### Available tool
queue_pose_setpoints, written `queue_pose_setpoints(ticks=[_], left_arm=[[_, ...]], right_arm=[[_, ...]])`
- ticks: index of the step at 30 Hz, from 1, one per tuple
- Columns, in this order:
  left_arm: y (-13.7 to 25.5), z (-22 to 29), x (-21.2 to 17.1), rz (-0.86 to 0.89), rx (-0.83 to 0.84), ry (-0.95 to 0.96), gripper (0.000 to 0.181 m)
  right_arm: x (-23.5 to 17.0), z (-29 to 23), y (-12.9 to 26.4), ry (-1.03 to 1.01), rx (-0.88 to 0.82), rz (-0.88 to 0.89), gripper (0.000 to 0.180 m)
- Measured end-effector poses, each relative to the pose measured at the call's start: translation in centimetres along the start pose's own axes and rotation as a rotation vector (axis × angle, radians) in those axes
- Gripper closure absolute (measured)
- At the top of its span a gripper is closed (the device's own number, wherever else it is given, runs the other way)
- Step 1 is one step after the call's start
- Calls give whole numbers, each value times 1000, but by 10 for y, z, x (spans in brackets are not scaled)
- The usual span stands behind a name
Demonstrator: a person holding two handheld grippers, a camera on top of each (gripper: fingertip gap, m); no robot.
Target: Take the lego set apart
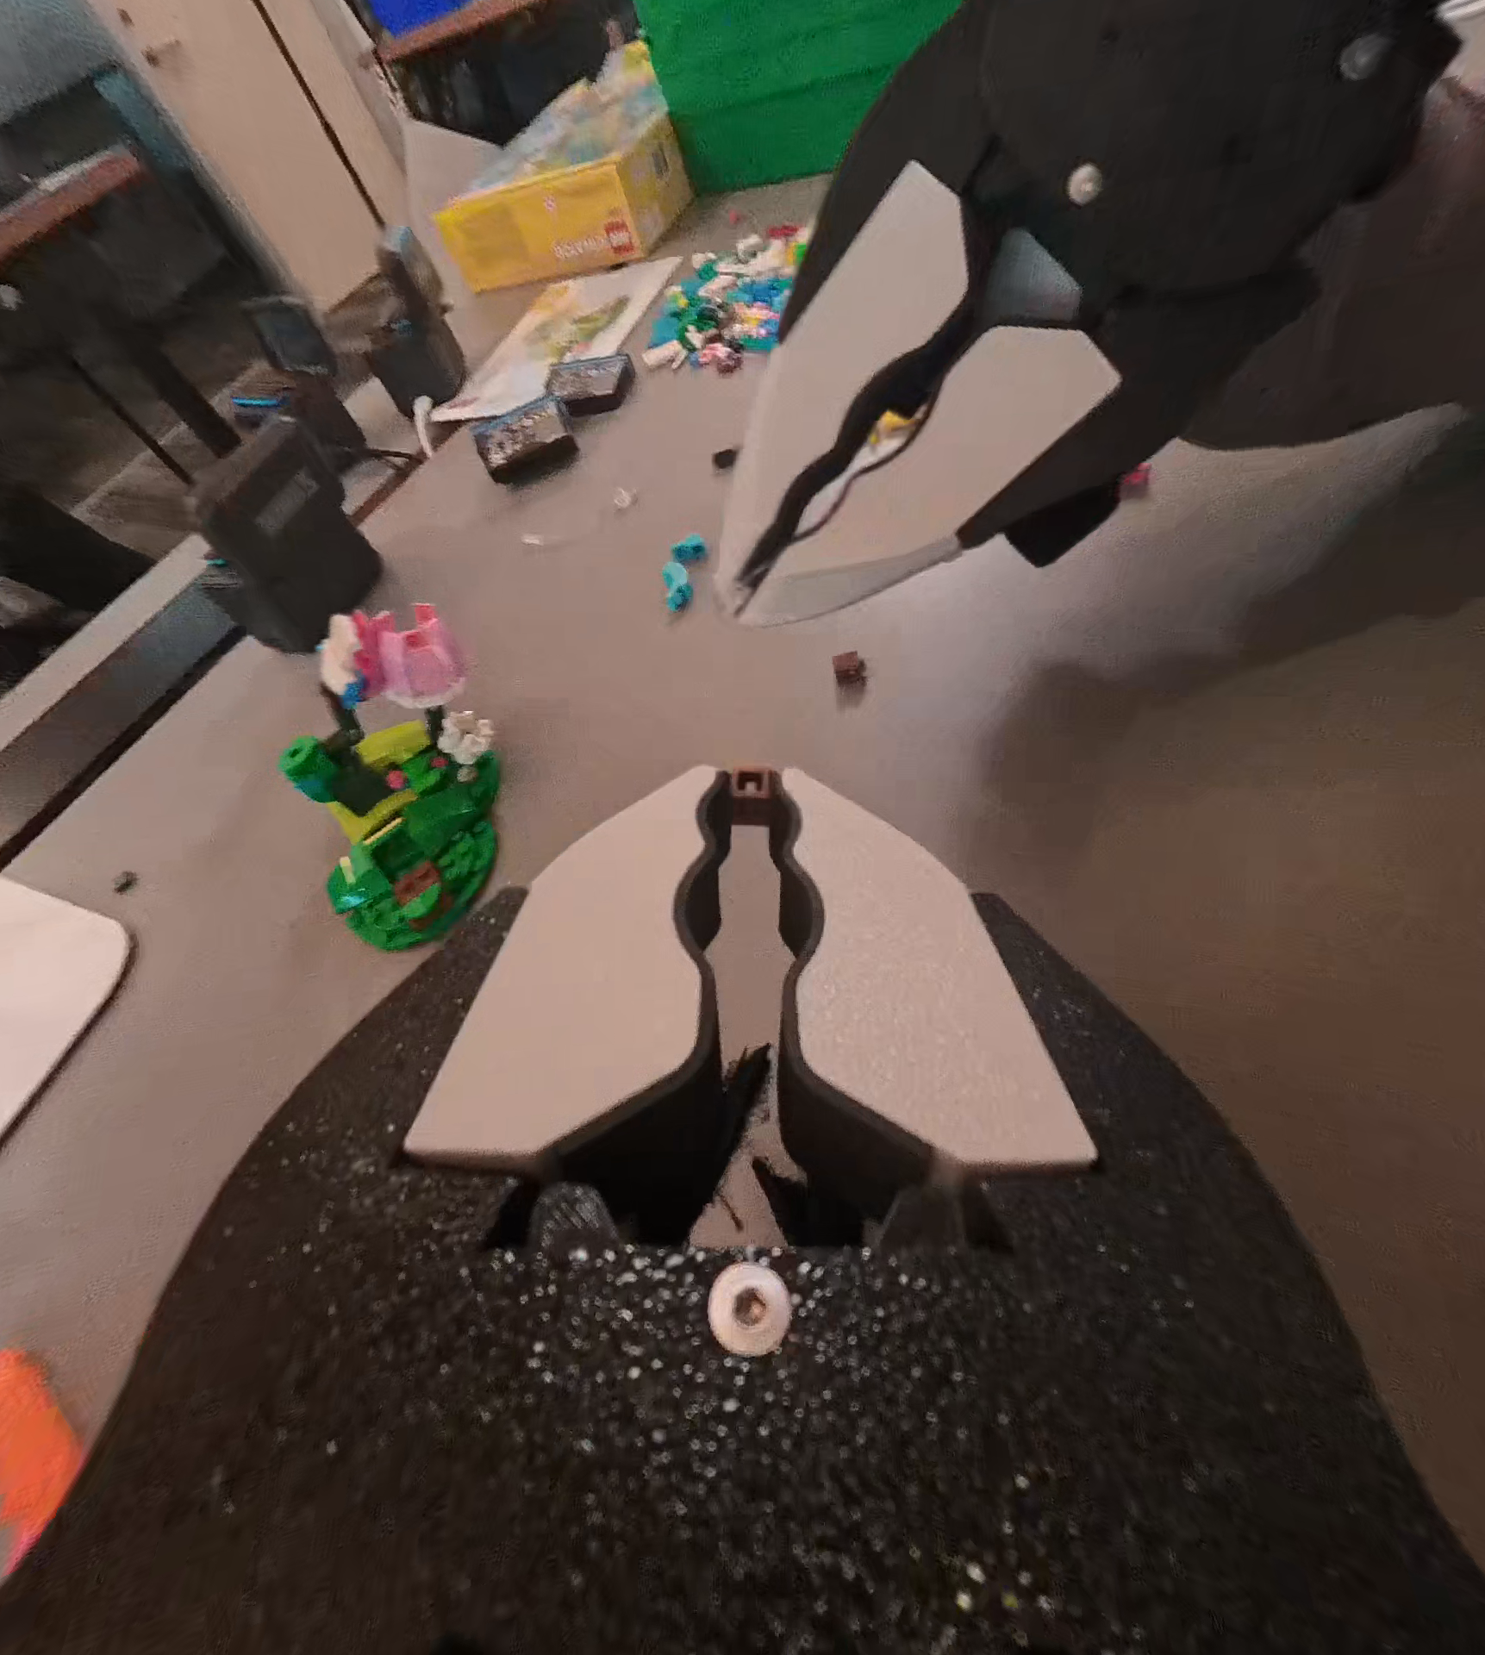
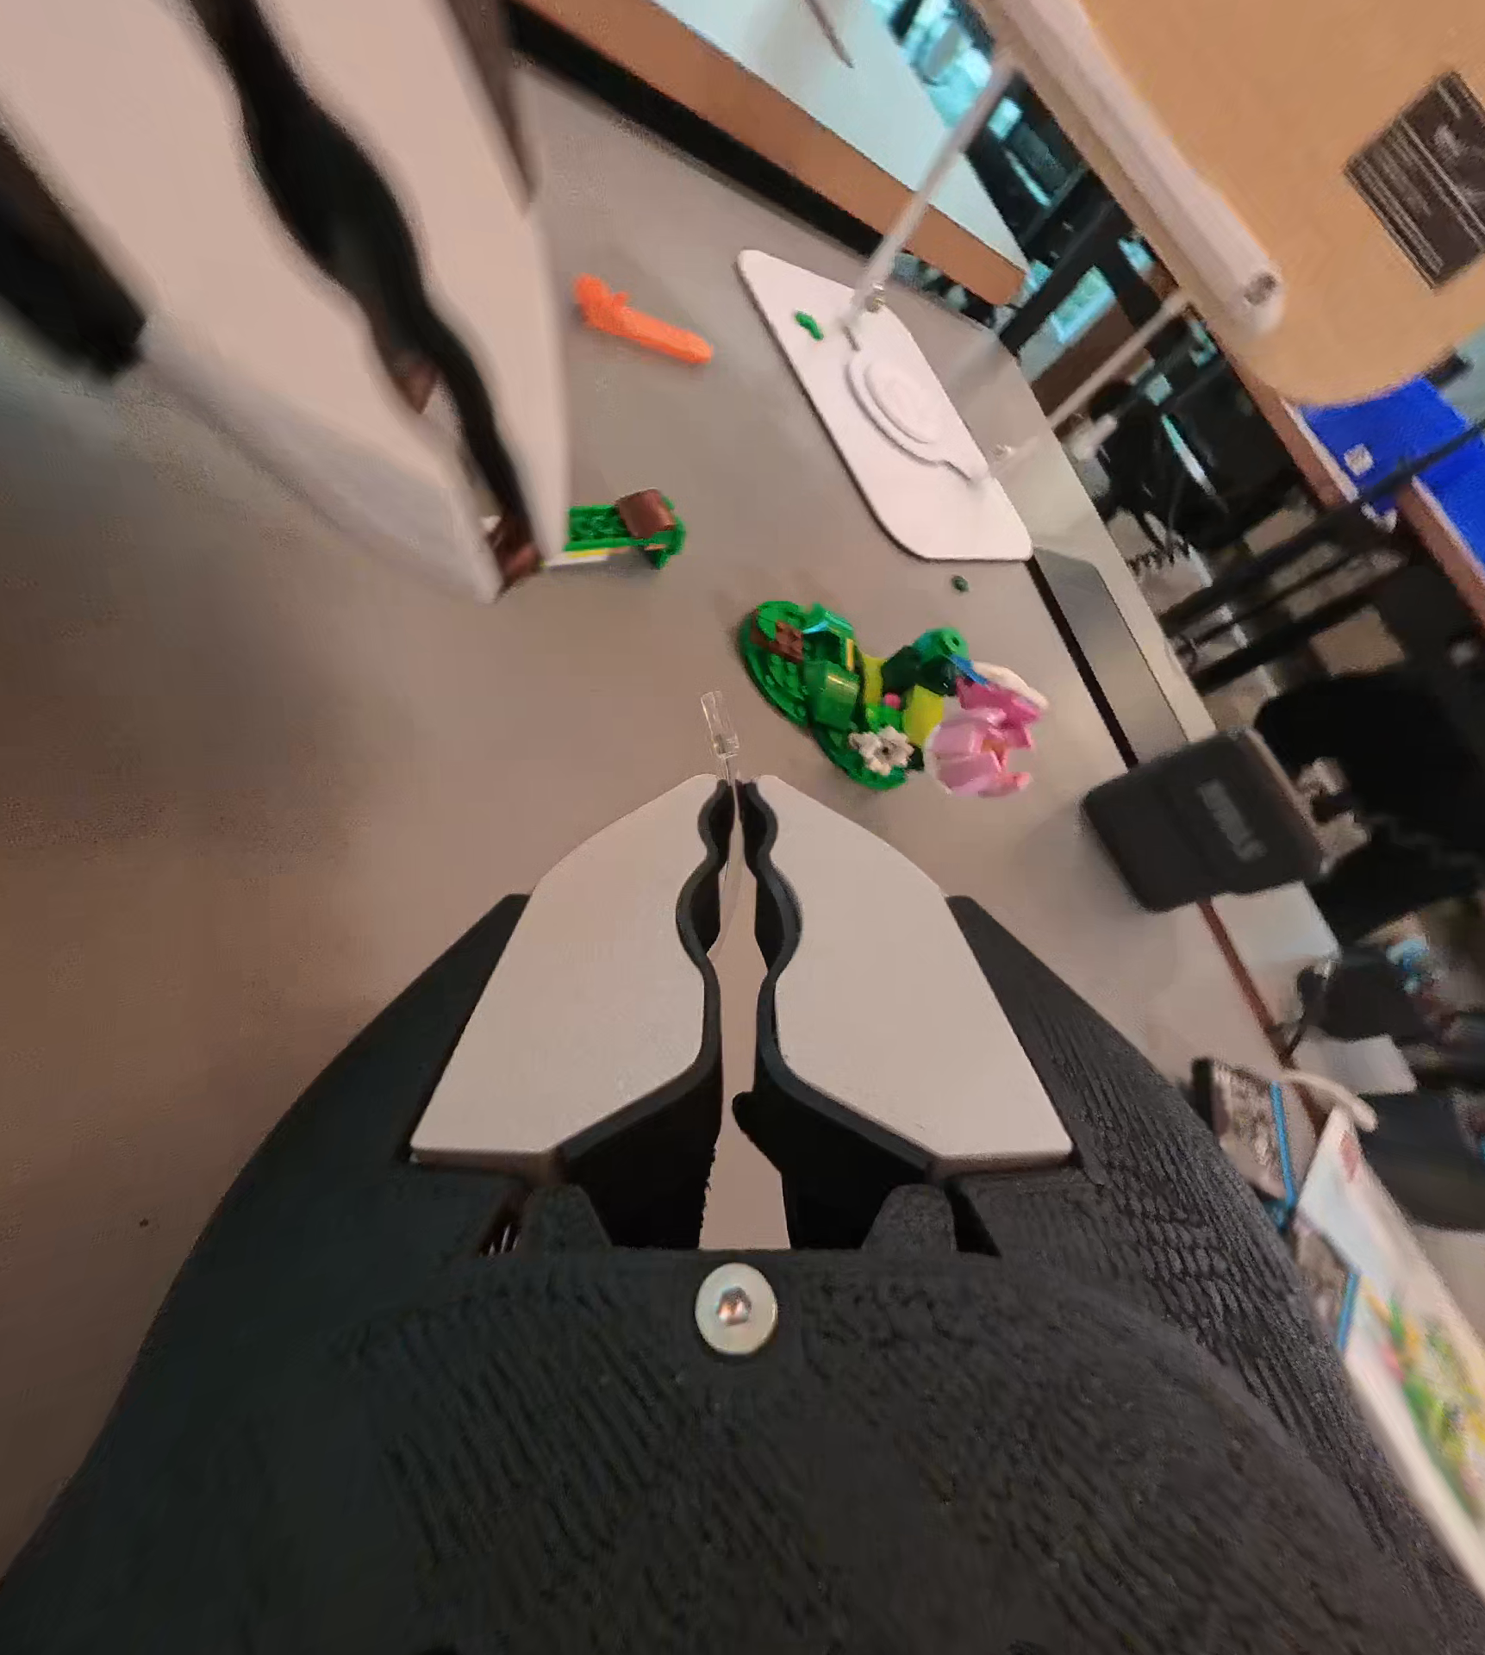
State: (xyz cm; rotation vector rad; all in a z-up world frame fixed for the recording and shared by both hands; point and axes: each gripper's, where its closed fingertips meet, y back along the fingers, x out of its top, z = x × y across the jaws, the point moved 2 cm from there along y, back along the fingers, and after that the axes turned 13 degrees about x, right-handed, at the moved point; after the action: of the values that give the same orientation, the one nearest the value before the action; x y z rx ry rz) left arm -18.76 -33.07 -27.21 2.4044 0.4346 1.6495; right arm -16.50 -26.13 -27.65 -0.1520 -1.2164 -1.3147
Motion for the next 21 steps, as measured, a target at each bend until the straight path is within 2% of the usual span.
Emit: queue_pose_setpoints(ticks=[5,10,13,21], left_arm=[[-48,34,2,-96,-126,13,173],[-86,50,-6,-221,-189,-14,172],[-92,57,-14,-283,-234,-19,155],[-92,59,-21,-338,-240,-25,132]], right_arm=[[-12,30,37,-269,-81,87,179],[-30,39,75,-334,-143,84,179],[-37,37,86,-349,-151,75,179],[-54,34,79,-303,-73,-8,179]])
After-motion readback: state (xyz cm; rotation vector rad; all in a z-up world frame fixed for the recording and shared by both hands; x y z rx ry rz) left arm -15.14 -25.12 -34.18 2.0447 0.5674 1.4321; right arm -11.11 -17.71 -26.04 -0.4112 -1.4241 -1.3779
